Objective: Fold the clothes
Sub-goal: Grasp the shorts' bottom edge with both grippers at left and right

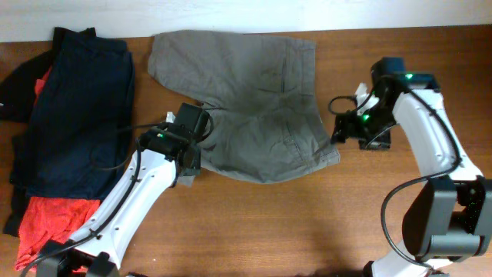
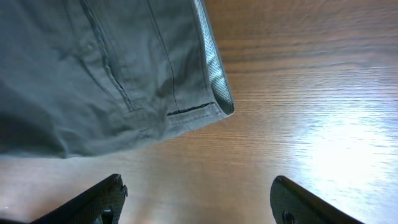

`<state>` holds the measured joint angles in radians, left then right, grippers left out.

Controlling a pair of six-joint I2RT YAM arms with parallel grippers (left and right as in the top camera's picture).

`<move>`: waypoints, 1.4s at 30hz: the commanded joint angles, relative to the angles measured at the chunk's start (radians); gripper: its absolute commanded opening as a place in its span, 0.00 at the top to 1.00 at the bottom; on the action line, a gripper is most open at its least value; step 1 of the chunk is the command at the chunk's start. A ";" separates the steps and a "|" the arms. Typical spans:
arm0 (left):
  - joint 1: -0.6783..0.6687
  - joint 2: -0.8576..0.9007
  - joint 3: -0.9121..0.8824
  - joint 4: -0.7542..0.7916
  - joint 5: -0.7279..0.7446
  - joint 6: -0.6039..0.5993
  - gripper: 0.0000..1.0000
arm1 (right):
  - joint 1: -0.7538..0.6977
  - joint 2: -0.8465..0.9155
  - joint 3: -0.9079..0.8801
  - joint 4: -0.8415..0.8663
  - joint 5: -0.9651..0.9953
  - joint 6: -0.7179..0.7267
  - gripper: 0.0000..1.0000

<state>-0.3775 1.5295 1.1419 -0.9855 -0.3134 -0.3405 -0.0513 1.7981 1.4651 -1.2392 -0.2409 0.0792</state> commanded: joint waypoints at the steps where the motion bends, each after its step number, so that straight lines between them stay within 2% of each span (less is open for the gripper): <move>1: 0.003 -0.006 -0.005 -0.004 0.117 -0.003 0.71 | 0.005 -0.002 -0.073 0.053 0.004 0.034 0.21; 3: 0.001 -0.006 -0.029 -0.001 0.115 -0.003 0.74 | 0.006 -0.002 -0.108 0.101 0.000 0.033 0.21; 11: 0.001 -0.006 -0.154 0.016 0.116 -0.003 0.77 | 0.061 -0.001 -0.175 0.232 -0.018 -0.105 0.21; 13: 0.001 -0.006 -0.192 0.050 0.116 -0.003 0.80 | 0.087 0.006 -0.192 0.277 -0.017 -0.148 0.21; 22: 0.000 -0.006 -0.277 0.164 0.274 -0.004 0.82 | 0.101 0.028 -0.209 0.306 -0.013 -0.154 0.21; 27: 0.000 -0.005 -0.309 0.206 0.273 -0.003 0.81 | 0.102 0.028 -0.212 0.317 -0.014 -0.154 0.21; 30: 0.000 -0.005 -0.329 0.232 0.249 -0.003 0.81 | 0.101 0.028 -0.217 0.317 -0.014 -0.154 0.21; 35: 0.001 -0.004 -0.333 0.241 0.106 -0.004 0.80 | 0.102 0.028 -0.217 0.323 -0.014 -0.154 0.21; 36: 0.001 -0.004 -0.333 0.241 0.097 -0.005 0.71 | 0.102 0.028 -0.218 0.323 -0.014 -0.154 0.21; 37: 0.001 -0.004 -0.333 0.249 0.087 -0.027 0.57 | 0.102 0.028 -0.219 0.321 -0.014 -0.154 0.20; 38: 0.001 -0.004 -0.333 0.260 0.088 -0.039 0.50 | 0.102 0.028 -0.219 0.320 -0.014 -0.154 0.20; 39: 0.001 -0.004 -0.333 0.274 0.089 -0.053 0.44 | 0.102 0.028 -0.219 0.320 -0.014 -0.154 0.20; 42: 0.001 -0.004 -0.334 0.311 0.113 -0.056 0.40 | 0.102 0.028 -0.219 0.320 -0.014 -0.154 0.20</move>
<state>-0.3775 1.5295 0.8185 -0.6971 -0.1917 -0.3710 0.0460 1.8175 1.2579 -0.9180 -0.2523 -0.0647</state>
